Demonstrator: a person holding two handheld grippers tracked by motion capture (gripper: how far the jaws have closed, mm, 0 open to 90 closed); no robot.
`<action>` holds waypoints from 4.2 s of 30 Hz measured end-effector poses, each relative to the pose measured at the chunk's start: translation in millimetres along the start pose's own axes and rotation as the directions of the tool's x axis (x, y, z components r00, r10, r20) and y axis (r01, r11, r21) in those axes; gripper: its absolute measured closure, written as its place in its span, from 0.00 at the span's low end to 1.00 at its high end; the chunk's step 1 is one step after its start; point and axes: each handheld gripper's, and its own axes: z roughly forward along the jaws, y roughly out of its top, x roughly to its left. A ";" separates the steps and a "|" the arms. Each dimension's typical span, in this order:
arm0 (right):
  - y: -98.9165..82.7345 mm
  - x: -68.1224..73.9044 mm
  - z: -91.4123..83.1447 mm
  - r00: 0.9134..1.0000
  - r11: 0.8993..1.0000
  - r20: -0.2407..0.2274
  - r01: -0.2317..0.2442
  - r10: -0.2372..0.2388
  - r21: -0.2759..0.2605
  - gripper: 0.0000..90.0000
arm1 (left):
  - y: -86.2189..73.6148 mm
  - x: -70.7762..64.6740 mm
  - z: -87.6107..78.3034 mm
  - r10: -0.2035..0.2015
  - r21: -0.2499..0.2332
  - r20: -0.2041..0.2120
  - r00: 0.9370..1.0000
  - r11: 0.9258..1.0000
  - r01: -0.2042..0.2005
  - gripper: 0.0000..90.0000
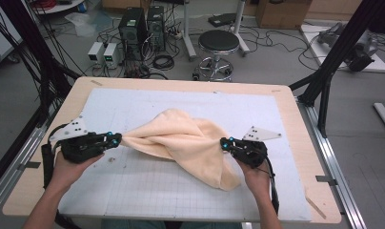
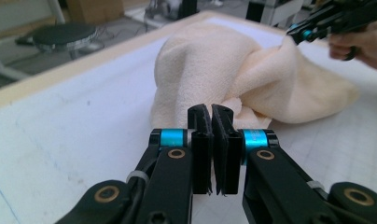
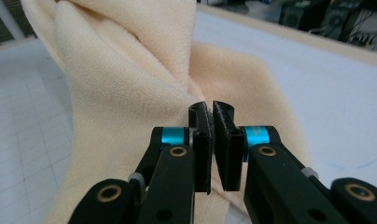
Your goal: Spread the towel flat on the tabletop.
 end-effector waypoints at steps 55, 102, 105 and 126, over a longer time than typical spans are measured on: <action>-24.2 68.1 24.3 0.916 0.940 -0.348 0.279 -0.199 0.198 0.97 | -45.3 -28.0 63.5 0.087 0.219 -0.015 0.996 0.972 -0.082 0.97; 23.5 -4.7 24.1 0.994 0.997 -0.093 0.055 -0.050 0.059 0.95 | -15.1 -28.3 22.2 0.033 -0.028 0.178 0.983 0.999 -0.028 0.71; 20.7 -3.2 22.4 0.994 0.998 -0.094 0.051 -0.047 0.047 0.95 | -17.8 -41.0 37.8 0.061 0.009 0.200 0.978 0.998 -0.065 0.71; 13.8 5.4 24.5 0.982 0.998 -0.185 0.051 -0.043 0.039 0.80 | -26.3 -21.9 52.4 0.020 0.040 -0.001 1.000 0.999 -0.020 0.56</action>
